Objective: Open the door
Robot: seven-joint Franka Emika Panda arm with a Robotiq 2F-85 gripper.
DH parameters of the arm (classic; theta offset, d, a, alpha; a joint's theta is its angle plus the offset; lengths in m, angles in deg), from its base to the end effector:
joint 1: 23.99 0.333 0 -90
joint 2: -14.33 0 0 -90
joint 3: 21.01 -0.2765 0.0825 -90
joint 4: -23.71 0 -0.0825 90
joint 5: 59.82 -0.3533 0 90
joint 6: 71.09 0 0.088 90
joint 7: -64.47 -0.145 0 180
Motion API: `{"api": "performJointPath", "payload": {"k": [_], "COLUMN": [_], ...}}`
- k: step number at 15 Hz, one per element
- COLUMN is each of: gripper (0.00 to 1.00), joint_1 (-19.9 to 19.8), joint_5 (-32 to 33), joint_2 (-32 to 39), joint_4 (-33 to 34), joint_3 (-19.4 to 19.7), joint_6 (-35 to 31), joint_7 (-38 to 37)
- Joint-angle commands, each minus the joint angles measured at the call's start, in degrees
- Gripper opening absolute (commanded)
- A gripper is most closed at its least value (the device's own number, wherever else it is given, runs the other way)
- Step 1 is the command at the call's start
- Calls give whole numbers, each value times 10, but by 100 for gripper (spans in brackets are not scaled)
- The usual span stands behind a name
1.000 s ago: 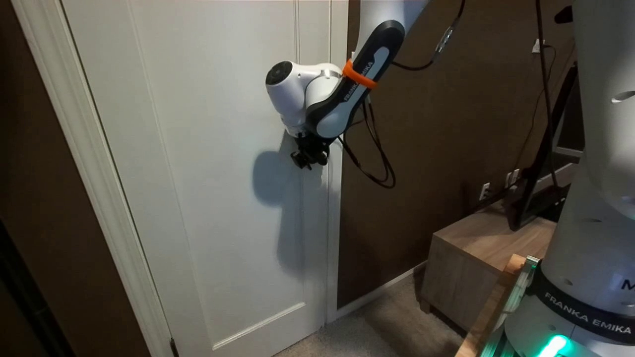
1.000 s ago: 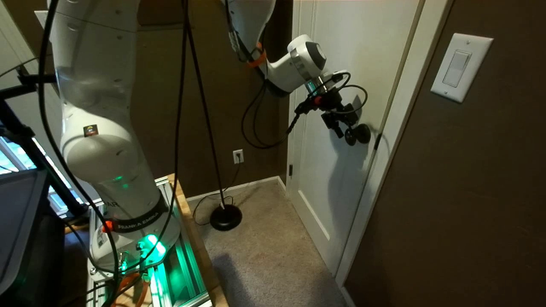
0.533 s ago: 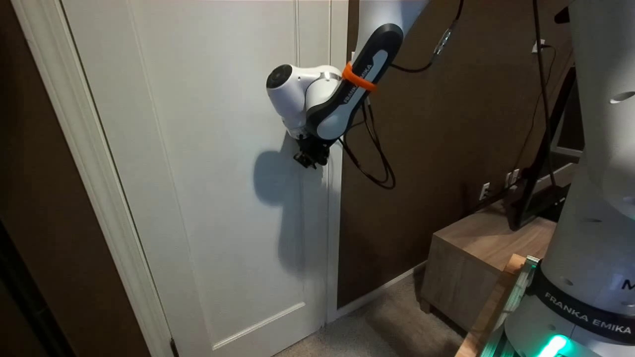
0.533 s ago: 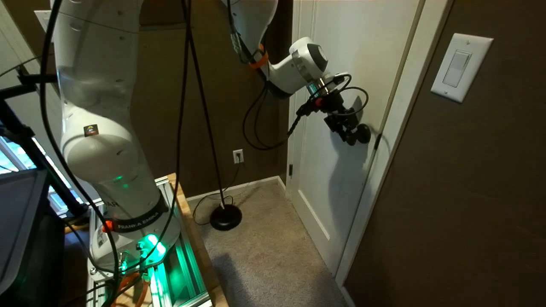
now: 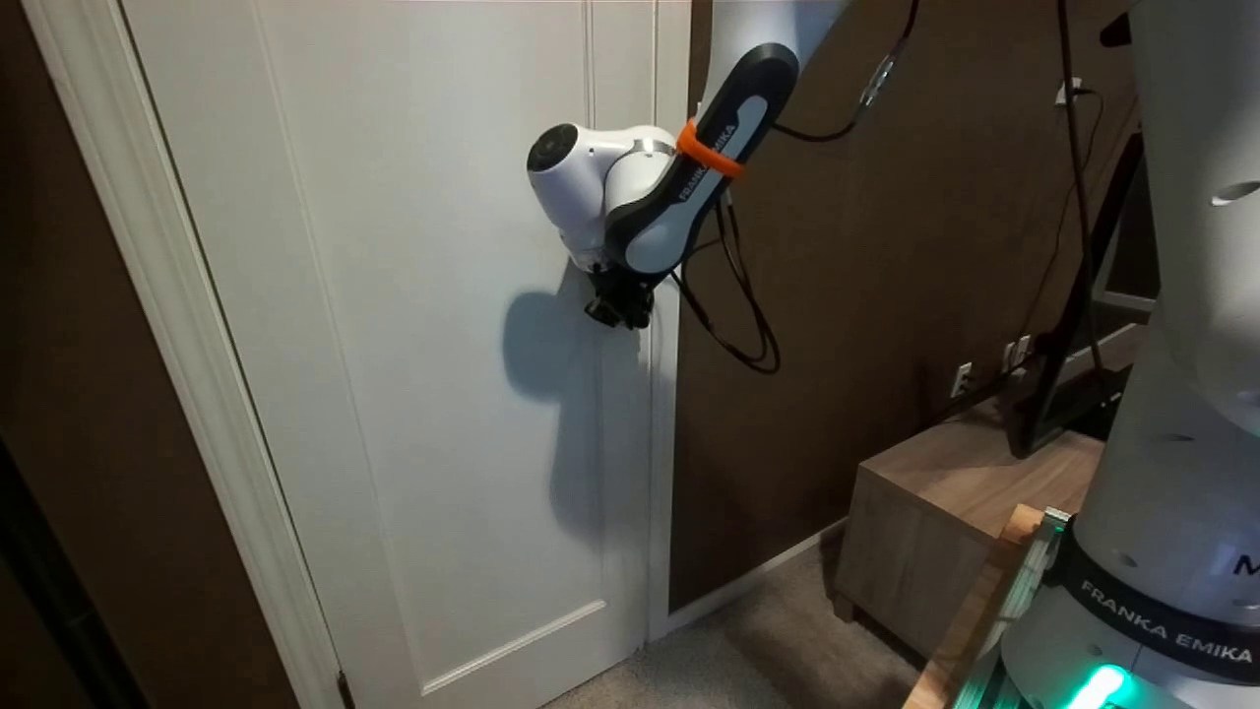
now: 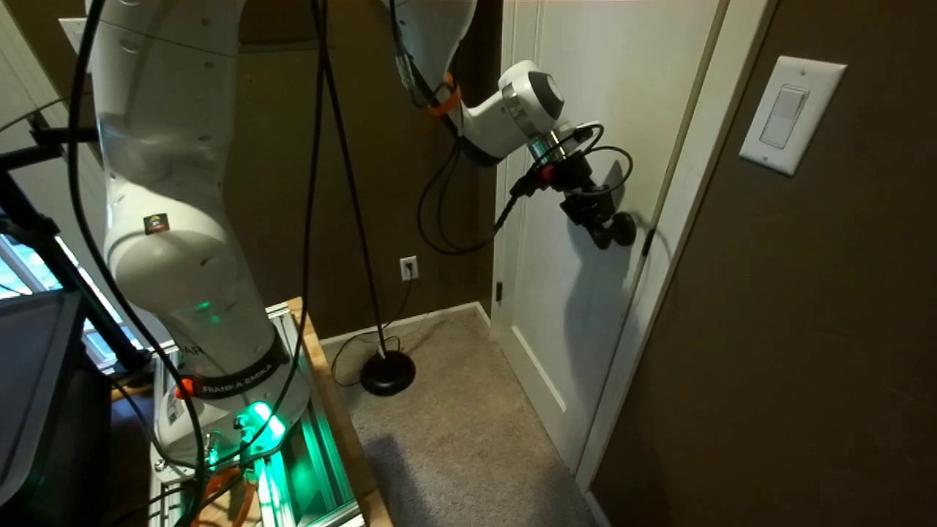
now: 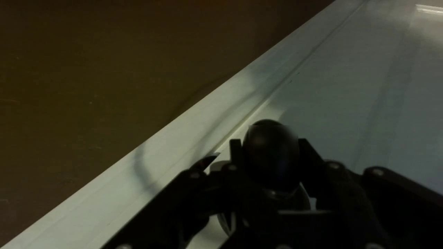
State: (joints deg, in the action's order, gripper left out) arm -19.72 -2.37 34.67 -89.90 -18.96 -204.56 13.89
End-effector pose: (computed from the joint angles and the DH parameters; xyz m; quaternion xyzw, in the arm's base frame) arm 0.5873 -0.0147 0.2475 0.9341 -0.0544 0.1522 0.3184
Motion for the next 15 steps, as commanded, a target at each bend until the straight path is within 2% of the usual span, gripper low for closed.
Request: {"api": "performJointPath", "payload": {"k": [1,9,15], "gripper": [16,16,16], "joint_1": [-15,-67,-122], "joint_5": [-77,-390,-595], "joint_2": [-8,-31,-16], "joint_4": [2,-14,-9], "joint_3": [-12,-9,-35], "joint_6": [-5,-86,-122], "joint_7": [39,283,488]}}
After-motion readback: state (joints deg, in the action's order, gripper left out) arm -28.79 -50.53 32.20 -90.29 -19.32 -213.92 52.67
